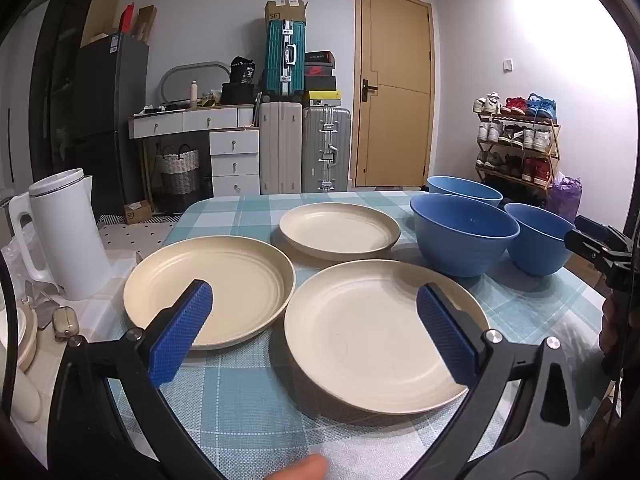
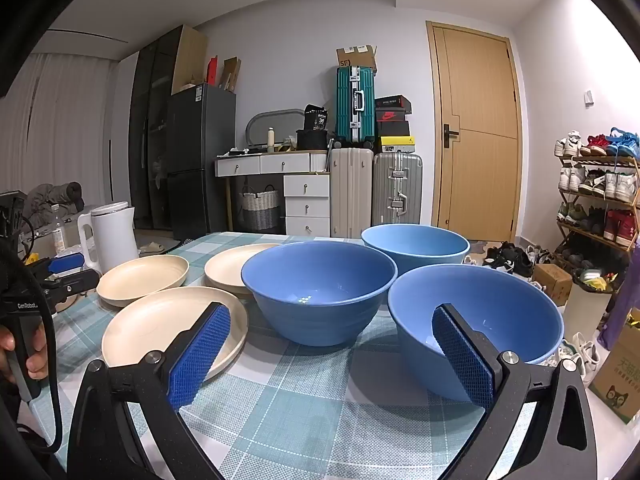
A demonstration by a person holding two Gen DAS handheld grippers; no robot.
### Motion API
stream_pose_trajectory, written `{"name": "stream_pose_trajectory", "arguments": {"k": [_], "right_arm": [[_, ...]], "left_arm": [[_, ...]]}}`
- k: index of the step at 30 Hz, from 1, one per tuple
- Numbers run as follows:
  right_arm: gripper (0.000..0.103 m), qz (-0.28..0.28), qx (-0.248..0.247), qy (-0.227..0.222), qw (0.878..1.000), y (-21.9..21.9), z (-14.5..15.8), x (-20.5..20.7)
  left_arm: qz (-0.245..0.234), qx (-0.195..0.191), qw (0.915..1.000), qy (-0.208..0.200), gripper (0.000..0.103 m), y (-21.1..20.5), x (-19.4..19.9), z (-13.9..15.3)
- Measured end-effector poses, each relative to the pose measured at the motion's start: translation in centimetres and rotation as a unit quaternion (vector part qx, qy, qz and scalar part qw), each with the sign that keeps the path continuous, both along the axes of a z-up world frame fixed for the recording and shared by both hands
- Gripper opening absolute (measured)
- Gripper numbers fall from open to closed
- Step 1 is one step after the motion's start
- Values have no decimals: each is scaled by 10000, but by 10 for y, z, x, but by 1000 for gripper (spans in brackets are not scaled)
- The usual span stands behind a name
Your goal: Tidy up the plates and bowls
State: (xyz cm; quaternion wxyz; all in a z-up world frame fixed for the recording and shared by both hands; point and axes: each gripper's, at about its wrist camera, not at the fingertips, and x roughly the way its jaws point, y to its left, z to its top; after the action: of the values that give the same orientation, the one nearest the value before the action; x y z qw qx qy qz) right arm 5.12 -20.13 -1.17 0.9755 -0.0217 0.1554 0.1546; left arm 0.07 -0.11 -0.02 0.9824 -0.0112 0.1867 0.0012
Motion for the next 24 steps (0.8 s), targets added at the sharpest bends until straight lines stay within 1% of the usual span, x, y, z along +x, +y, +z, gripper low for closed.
{"name": "stream_pose_trajectory", "arguments": {"k": [1,6,24], "right_arm": [[103,2,-18,29,10000,0,0,0],[103,0,1,3,10000,0,0,0],[103,1,-4,13,10000,0,0,0]], "left_arm": [[23,-134,9998,-141,102,2,-2,0],[14,-68,10000,-51,102,1,-1,0],[14,-72,10000,-36,102,1,0,0]]}}
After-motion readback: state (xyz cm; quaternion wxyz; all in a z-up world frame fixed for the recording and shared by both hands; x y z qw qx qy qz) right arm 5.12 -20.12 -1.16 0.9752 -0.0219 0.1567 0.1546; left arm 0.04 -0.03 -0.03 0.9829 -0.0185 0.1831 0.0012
